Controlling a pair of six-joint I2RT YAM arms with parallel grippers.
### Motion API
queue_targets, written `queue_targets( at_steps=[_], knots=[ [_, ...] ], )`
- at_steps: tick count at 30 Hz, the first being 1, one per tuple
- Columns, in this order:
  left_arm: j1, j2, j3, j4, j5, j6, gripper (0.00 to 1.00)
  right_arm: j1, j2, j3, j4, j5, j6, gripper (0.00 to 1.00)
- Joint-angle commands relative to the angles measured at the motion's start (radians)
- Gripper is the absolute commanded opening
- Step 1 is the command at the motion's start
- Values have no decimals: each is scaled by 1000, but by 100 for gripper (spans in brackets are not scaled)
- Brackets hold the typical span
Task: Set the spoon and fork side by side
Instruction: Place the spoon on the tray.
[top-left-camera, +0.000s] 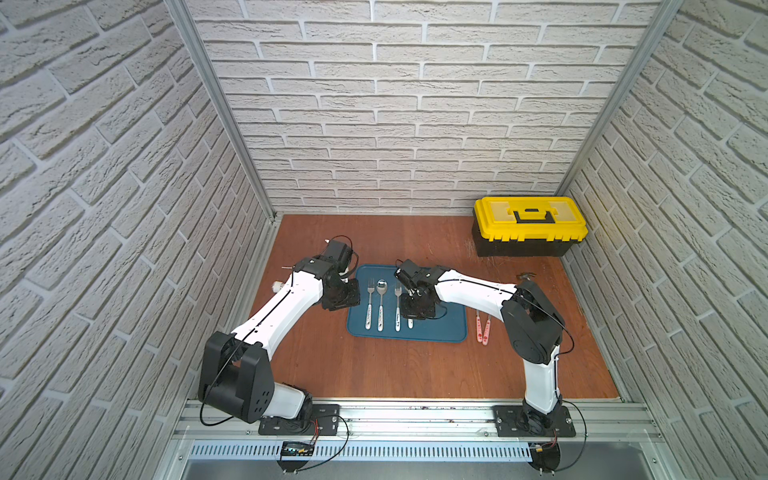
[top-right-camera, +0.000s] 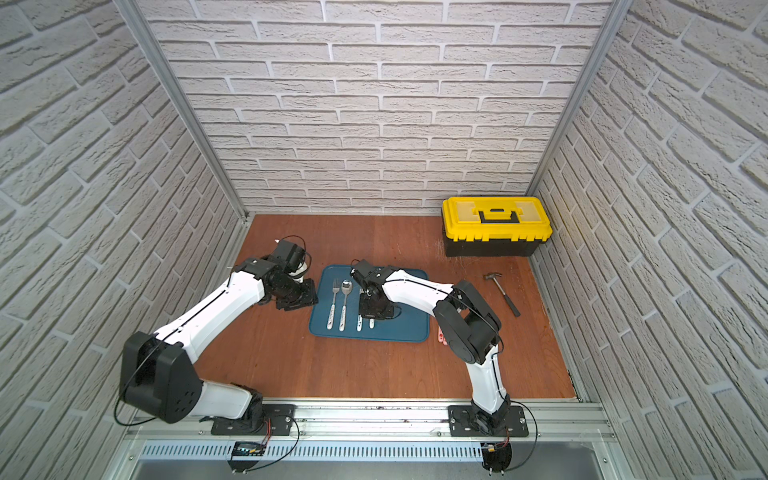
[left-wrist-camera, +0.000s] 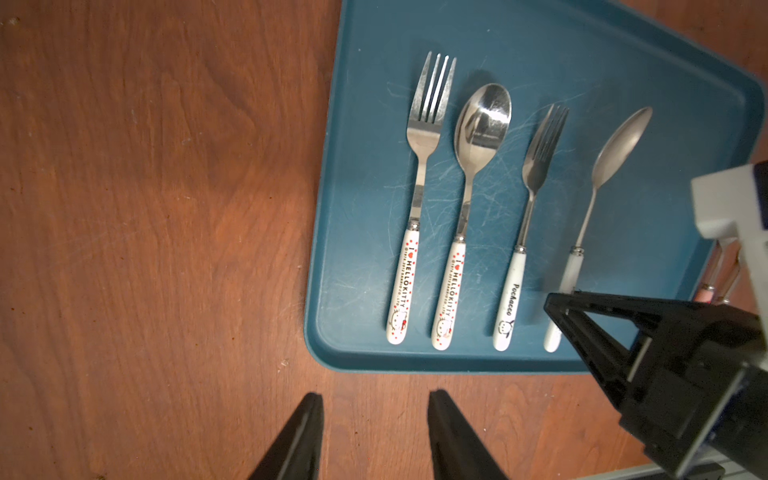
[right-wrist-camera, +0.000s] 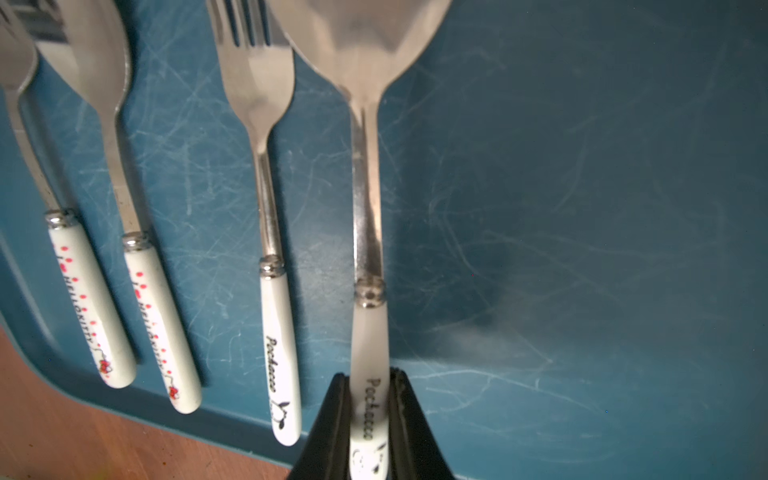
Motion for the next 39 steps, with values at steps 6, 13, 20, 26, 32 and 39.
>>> queue_targets(
  at_steps=[6,13,20,26,32,39],
  knots=[
    [8,-33,-8,-7,12,8,46,5,22,-16,23,6,41,11],
    [8,-32,-10,-7,16,9,46,9,26,-48,51,-3,68,12],
    [7,-27,-21,-2,18,11,46,17,22,-55,63,-4,81,12],
    [8,-27,-24,1,22,10,46,28,32,-40,48,-1,76,12],
    [7,-30,-27,2,25,8,46,39,25,-51,34,3,80,12],
    [8,-29,-30,7,29,6,46,42,28,-61,37,8,89,13]
  ],
)
